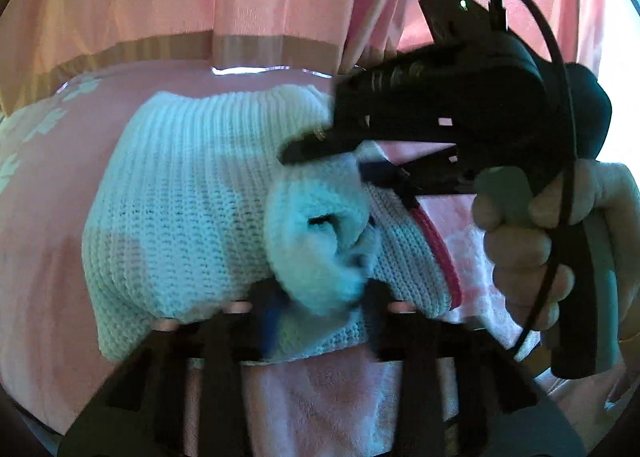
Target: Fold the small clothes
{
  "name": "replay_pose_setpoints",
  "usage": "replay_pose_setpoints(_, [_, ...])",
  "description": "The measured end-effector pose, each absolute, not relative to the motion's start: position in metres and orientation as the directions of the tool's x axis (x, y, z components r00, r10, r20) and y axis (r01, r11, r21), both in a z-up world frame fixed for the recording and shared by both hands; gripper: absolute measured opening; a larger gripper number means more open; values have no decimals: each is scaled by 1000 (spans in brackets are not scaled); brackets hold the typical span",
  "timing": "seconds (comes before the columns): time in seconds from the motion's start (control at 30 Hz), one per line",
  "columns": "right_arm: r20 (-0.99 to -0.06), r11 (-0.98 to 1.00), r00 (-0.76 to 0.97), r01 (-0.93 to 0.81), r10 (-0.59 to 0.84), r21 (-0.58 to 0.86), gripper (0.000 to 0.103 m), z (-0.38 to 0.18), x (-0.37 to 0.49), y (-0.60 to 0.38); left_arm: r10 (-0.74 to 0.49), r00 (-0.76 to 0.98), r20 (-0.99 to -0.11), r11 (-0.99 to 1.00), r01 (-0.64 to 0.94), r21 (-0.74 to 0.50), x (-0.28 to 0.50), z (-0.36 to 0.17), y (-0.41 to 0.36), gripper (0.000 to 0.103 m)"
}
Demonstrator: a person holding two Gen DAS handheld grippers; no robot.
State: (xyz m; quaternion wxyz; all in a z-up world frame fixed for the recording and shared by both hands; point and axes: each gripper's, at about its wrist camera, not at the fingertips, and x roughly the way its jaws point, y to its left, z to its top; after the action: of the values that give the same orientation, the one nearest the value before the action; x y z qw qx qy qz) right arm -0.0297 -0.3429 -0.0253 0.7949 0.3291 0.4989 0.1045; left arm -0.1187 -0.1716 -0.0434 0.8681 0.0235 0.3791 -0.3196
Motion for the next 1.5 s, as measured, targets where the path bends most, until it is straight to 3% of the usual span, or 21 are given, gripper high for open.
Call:
replay_pose_setpoints(0.2, [-643, 810, 636, 49, 427, 585, 19, 33, -58, -355, -612, 508, -606, 751, 614, -244, -126, -7, -178, 15])
replay_pose_setpoints(0.27, [-717, 853, 602, 110, 351, 510, 25, 16, -62, -368, -614, 459, -643, 741, 616, -268, -124, -16, -195, 22])
replay_pose_setpoints(0.33, [-818, 882, 513, 220, 260, 418, 26, -12, -61, -381, -584, 418, -696, 756, 592, -279, -118, -37, -209, 23])
replay_pose_setpoints(0.37, [-826, 875, 503, 245, 255, 419, 26, -16, -65, -388, -565, 404, -719, 771, 568, -287, -117, -46, -211, 24])
replay_pose_setpoints(0.4, [-806, 867, 536, 244, 253, 434, 26, -8, -71, -390, -573, 403, -714, 774, 552, -310, -119, -46, -205, 27])
replay_pose_setpoints(0.47, [-747, 903, 651, 228, 136, 363, 26, 26, -97, -388, -583, 444, -680, 783, 531, -325, -128, -34, -185, 46])
replay_pose_setpoints(0.53, [-687, 947, 725, 185, 50, 264, 27, 54, -121, -373, -581, 503, -639, 797, 509, -324, -135, -16, -157, 52])
replay_pose_setpoints(0.67, [-675, 963, 719, 29, 166, 267, 10, 55, -137, -334, -554, 570, -607, 829, 447, -336, -130, 1, -113, 52])
replay_pose_setpoints(0.8, [-727, 962, 645, -49, 235, 267, 9, 33, -121, -304, -494, 580, -647, 868, 371, -330, -103, -16, -103, 52])
replay_pose_setpoints(0.9, [-857, 996, 509, -7, 82, 91, 0, -3, -110, -297, -442, 549, -709, 892, 354, -282, -93, -45, -112, 52])
replay_pose_setpoints(0.93, [-884, 999, 467, 27, 22, 39, 0, -15, -111, -305, -425, 555, -715, 898, 357, -256, -91, -53, -116, 52])
replay_pose_setpoints(1.1, [-840, 985, 536, 77, 91, 155, 0, 2, -132, -324, -375, 608, -700, 905, 405, -133, -102, -63, -126, 52])
replay_pose_setpoints(1.17, [-817, 983, 566, 56, 113, 175, 0, 6, -138, -315, -380, 605, -700, 903, 407, -139, -103, -60, -122, 54])
replay_pose_setpoints(1.3, [-889, 993, 457, 80, 43, 89, 0, -29, -137, -311, -401, 581, -708, 890, 428, -153, -104, -58, -117, 55])
replay_pose_setpoints(1.5, [-813, 984, 582, 127, 29, 126, 5, 22, -155, -319, -459, 561, -688, 878, 404, -257, -93, -19, -83, 60])
